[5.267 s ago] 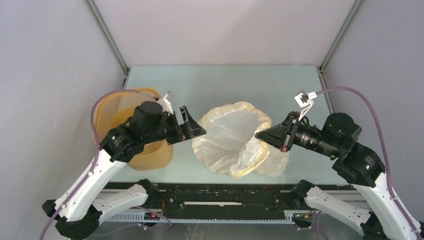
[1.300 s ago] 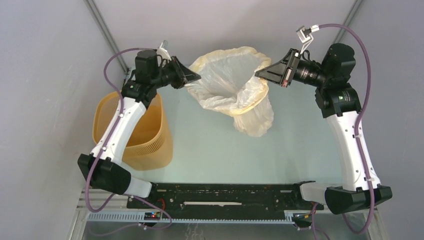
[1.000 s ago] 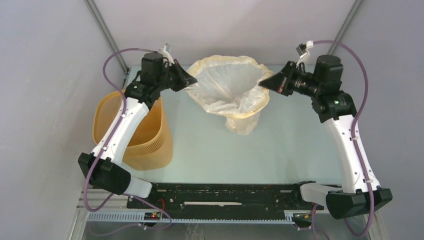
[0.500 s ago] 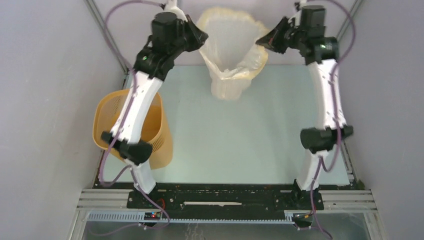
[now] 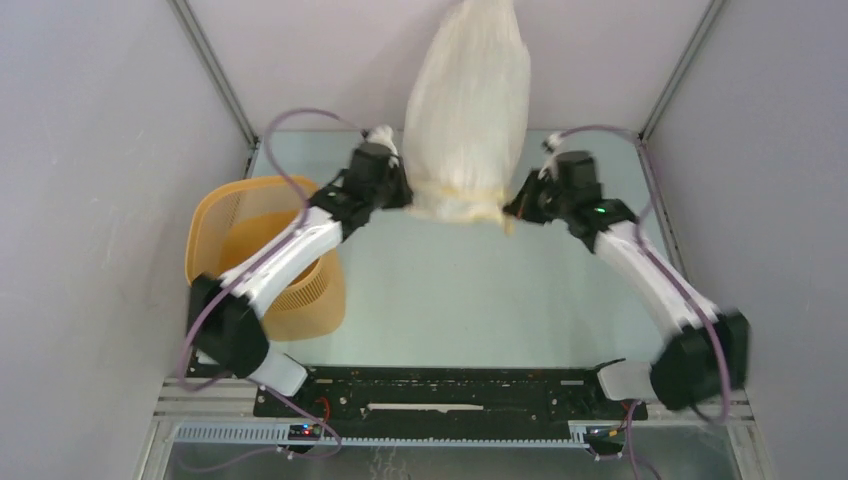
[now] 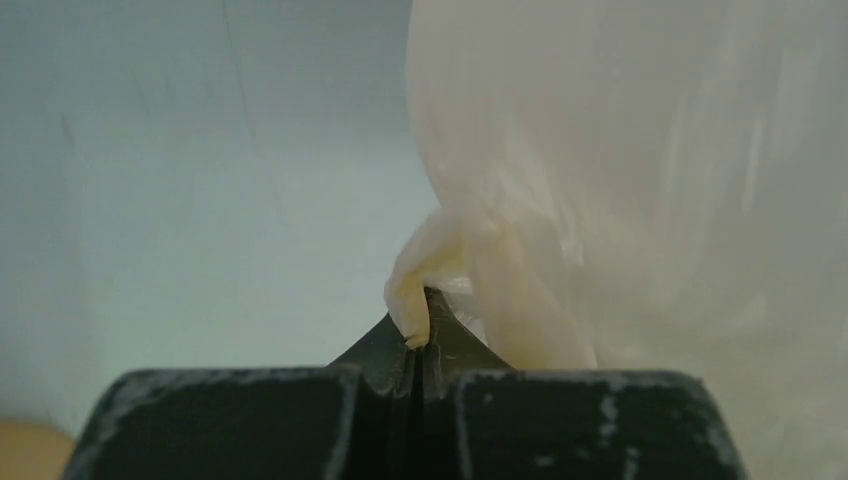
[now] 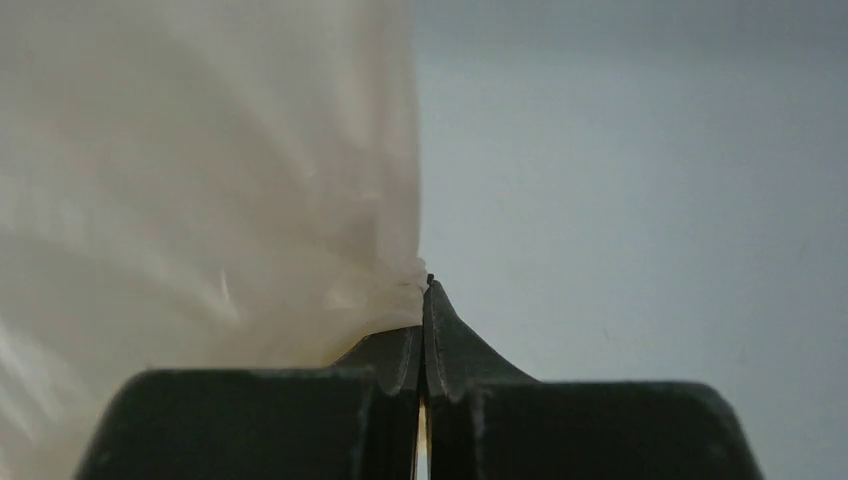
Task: Put the trash bags into the trash bin
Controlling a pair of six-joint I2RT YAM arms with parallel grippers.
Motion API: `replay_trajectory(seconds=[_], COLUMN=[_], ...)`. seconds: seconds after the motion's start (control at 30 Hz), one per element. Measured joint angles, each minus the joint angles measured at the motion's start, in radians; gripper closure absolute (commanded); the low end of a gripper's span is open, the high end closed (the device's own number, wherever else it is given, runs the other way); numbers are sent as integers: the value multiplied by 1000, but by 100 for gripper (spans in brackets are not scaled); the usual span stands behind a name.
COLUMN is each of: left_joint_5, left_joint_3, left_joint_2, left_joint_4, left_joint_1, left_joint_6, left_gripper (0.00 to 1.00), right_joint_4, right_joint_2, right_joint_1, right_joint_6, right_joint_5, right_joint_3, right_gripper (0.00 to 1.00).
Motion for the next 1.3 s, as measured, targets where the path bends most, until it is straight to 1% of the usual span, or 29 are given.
replay_trajectory(seconds=[0.07,0.13,0.17,0.2,0.23,0.27,0.3,0.33,0.4,0.43,0.47,0.5,0.53,0.57,0.6,0.63,0.67,0.7,0.77,0.83,0.9,0.97,1.03,1.07,1.1,1.13,1.17,1.23,1.3], left_joint_5=[47,92,114,132,145,158,171,180,198,206,211,212,210,202,183,155,124,96,54,77,127,164,200,216,231,242,251,267,275], left_joint_3=[-50,-53,-30,26,116,206,358,460,685,761,806,824,819,787,708,608,505,428,261,124,14,-83,-166,-171,-159,-127,-64,105,271], left_joint_2=[125,177,179,179,181,185,193,195,187,169,141,108,57,2,-69,-138,-211,-259,-306,-261,-160,-49,-10,-15,-35,-49,-60,-66,-75], left_joint_4=[-85,-172,-216,-262,-298,-312,-323,-318,-282,-256,-230,-210,-179,-142,-87,-46,-19,-2,18,-9,-66,-111,-200,-246,-252,-266,-278,-259,-210], left_joint_1=[0,0,0,0,0,0,0,0,-1,-2,-5,-10,-21,-35,-51,-65,-71,-71,-34,18,50,57,53,50,46,44,42,37,34], left_joint_6=[-7,-14,-15,-15,-15,-15,-16,-16,-23,-24,-23,-21,-13,-5,6,9,10,6,-24,-66,-96,-113,-129,-133,-136,-137,-136,-136,-135], left_gripper=[100,100,100,100,100,100,100,100,100,100,100,100,100,100,100,100,100,100,100,100,100,100,100,100,100,100,100,100,100], right_joint_4=[-63,-169,-221,-260,-299,-332,-360,-365,-389,-385,-373,-360,-327,-300,-245,-206,-163,-135,-91,-83,-127,-183,-261,-317,-359,-384,-418,-448,-437], right_joint_2=[167,249,254,246,240,240,242,242,246,242,234,215,178,132,60,5,-76,-146,-225,-208,-105,42,141,155,148,129,115,105,105], right_joint_1=[-6,-19,-28,-34,-40,-45,-51,-55,-57,-55,-51,-41,-19,7,45,70,92,98,76,48,43,59,82,91,95,97,92,74,62], right_joint_6=[-9,-10,-10,-13,-16,-21,-28,-34,-48,-58,-63,-74,-92,-108,-128,-141,-152,-151,-129,-92,-72,-64,-63,-63,-63,-63,-65,-71,-87], right_joint_5=[-7,-23,-34,-40,-48,-53,-59,-60,-63,-63,-63,-59,-47,-37,-26,-22,-20,-17,-6,-25,-39,-32,-31,-33,-40,-45,-48,-50,-49], right_joint_3=[-57,-104,-103,-79,-26,50,175,265,536,709,758,818,843,841,789,722,616,517,344,185,68,-16,-82,-96,-90,-64,-8,180,411], right_gripper=[100,100,100,100,100,100,100,100,100,100,100,96,93,92,93,97,100,100,100,100,100,100,100,100,100,100,100,100,100])
